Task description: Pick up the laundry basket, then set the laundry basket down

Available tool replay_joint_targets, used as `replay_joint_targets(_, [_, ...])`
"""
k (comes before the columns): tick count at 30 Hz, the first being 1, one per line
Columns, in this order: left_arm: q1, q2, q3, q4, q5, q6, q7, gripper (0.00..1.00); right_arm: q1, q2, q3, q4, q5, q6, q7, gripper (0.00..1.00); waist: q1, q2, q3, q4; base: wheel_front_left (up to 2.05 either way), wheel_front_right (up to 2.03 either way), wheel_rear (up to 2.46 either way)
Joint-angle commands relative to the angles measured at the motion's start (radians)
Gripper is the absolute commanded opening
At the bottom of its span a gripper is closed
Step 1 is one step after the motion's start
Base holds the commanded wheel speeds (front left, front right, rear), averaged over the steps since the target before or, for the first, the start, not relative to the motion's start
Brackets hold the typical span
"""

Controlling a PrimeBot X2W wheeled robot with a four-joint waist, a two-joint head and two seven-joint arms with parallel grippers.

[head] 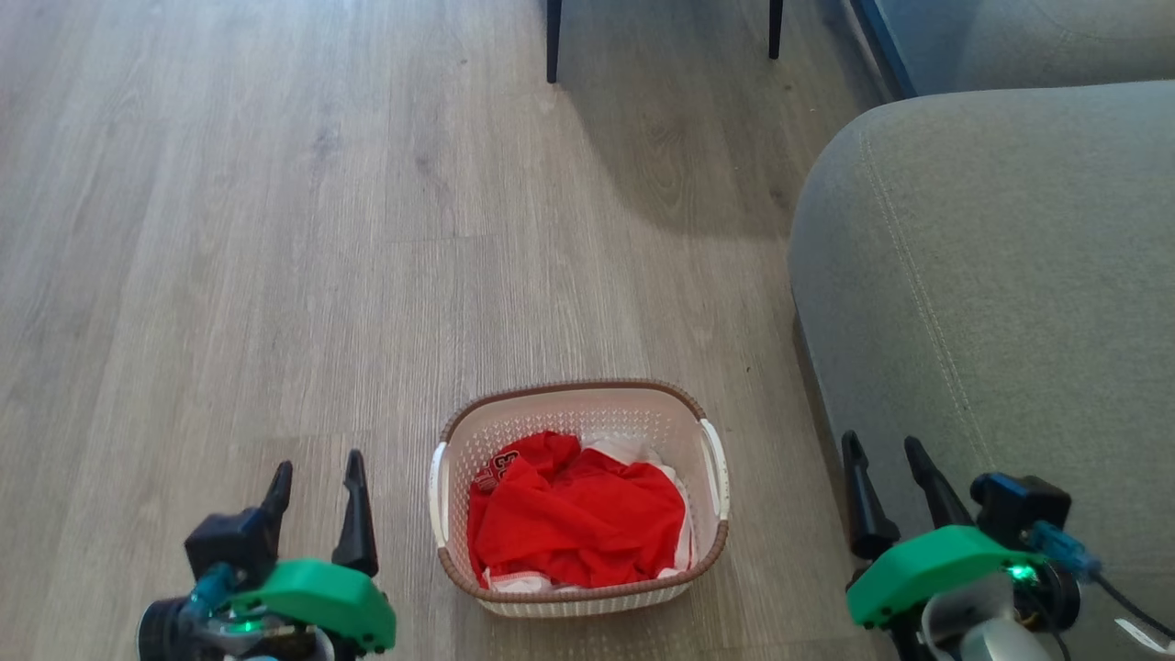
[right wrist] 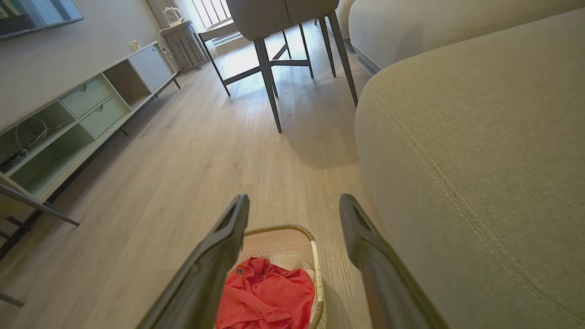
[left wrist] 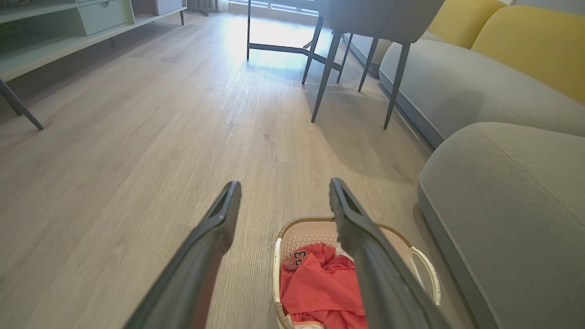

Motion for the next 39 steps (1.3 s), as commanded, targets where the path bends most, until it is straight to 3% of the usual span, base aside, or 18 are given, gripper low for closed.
replay_joint_targets(1, [-0.021,0.021,0.024,-0.04,0.037,0.01,-0.018,1.0,-0.047,-0.01,0.026,-0.041,-0.036,0.0,-0.018,1.0,0.0,0.0,0.0,-0.001,0.0,0.0,0.0])
replay_joint_targets(25, [0.021,0.018,0.014,-0.045,0.303,0.041,-0.086,1.0,-0.036,-0.013,0.088,-0.051,-0.301,0.0,-0.086,1.0,0.0,0.0,-0.013,-0.002,0.0,0.0,0.0])
replay_joint_targets(39, [0.038,0.004,0.029,-0.041,0.31,0.032,-0.086,1.0,-0.029,-0.013,0.083,-0.051,-0.304,0.0,-0.086,1.0,0.0,0.0,-0.016,-0.004,0.0,0.0,0.0])
